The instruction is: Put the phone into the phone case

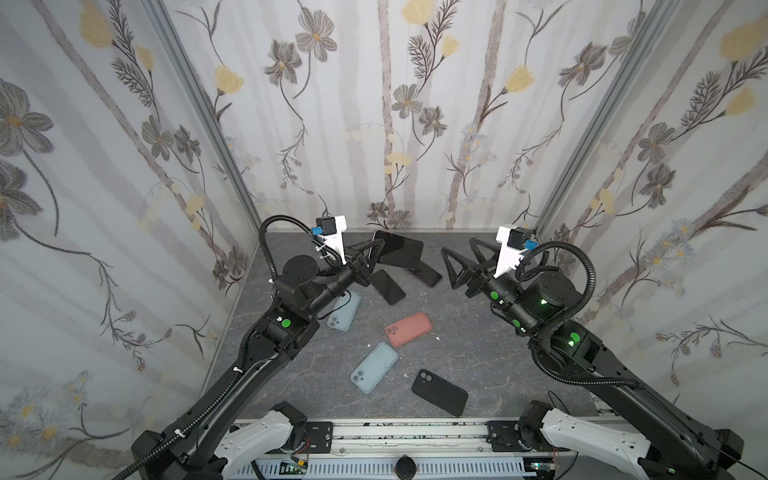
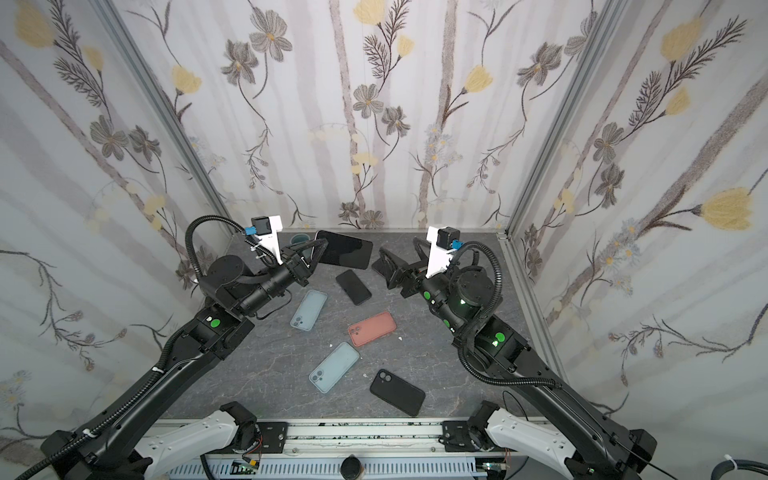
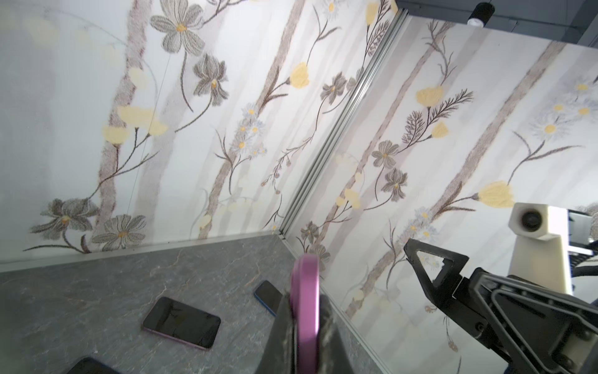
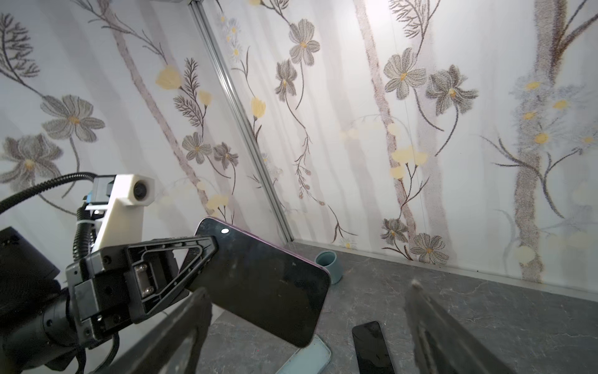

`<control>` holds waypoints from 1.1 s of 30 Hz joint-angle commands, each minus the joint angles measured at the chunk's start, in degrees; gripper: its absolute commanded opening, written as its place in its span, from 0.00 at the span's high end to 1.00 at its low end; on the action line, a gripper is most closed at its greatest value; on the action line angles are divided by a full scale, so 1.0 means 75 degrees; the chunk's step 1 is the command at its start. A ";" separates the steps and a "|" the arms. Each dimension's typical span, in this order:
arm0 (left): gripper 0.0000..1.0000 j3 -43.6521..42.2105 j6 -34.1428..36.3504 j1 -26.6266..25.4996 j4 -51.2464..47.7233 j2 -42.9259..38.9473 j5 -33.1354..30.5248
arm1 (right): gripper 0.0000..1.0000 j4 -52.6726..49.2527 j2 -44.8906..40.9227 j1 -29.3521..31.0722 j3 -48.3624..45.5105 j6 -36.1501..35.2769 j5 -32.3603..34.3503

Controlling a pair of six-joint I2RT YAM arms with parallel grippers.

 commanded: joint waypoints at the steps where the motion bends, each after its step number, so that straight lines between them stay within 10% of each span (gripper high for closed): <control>1: 1.00 -0.0342 -0.0406 0.0035 0.2106 -0.0119 0.0078 | 0.16 0.0199 -0.0011 -0.0503 0.0081 0.1191 -0.1466; 7: 1.00 -0.0411 -0.0281 0.0294 0.2846 0.0087 0.0424 | 0.23 0.0328 0.0183 -0.0956 0.0115 0.1493 -0.3148; 33: 1.00 -0.2016 -0.1120 0.0394 0.5554 -0.0996 0.2018 | 0.43 0.3164 0.0483 -0.1015 -0.0854 0.1379 -0.5319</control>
